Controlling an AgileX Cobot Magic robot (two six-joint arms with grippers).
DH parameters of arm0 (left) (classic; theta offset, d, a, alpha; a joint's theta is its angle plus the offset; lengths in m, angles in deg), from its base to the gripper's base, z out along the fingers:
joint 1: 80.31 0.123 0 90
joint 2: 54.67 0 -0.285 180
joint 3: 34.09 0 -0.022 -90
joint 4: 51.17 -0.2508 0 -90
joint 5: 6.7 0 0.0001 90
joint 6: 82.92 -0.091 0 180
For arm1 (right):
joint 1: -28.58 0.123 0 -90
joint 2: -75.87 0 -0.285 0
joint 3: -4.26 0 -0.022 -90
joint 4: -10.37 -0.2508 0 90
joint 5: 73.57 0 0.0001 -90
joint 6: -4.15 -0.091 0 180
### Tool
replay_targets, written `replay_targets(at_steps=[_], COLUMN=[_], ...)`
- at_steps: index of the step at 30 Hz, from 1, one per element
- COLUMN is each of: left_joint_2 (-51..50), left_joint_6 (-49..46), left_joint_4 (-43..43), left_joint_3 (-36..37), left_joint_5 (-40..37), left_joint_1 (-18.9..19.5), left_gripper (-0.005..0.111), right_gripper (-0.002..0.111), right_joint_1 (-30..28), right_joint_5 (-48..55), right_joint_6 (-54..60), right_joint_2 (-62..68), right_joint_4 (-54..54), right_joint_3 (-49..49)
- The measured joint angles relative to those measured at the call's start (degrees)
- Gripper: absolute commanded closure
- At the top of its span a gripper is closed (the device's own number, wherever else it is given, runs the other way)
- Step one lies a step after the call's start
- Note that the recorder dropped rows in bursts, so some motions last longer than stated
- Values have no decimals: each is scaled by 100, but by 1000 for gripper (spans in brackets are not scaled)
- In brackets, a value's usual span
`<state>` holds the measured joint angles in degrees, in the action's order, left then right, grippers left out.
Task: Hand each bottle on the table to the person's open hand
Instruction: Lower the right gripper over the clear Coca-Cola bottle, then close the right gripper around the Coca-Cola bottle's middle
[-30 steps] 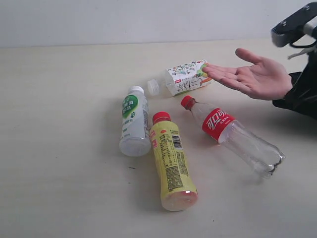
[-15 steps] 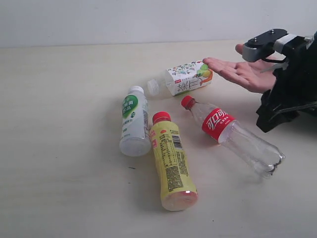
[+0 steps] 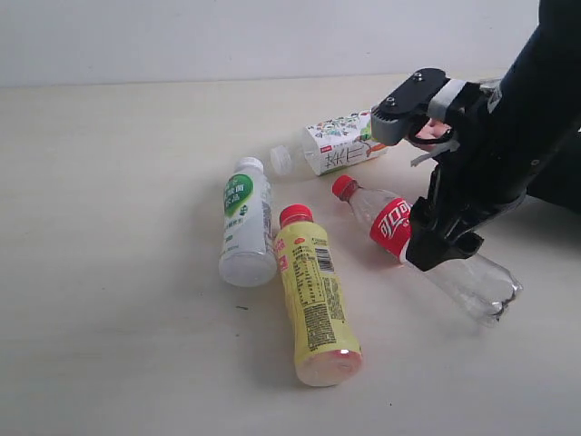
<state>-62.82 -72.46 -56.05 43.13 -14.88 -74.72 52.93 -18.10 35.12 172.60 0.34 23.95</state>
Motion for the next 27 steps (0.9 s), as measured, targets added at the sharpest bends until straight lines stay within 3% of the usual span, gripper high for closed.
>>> replay_targets(at_steps=[11, 27], left_joint_2=[0, 0], left_joint_6=[0, 0], left_joint_4=[0, 0], left_joint_3=[0, 0], left_joint_5=[0, 0], left_joint_1=[0, 0], left_gripper=[100, 100], right_gripper=[28, 28], right_joint_1=[111, 111], right_joint_5=[-177, -495], right_joint_6=[-1010, -1157], right_joint_2=[301, 1250], right_joint_4=[1209, 1457], right_joint_3=[0, -4])
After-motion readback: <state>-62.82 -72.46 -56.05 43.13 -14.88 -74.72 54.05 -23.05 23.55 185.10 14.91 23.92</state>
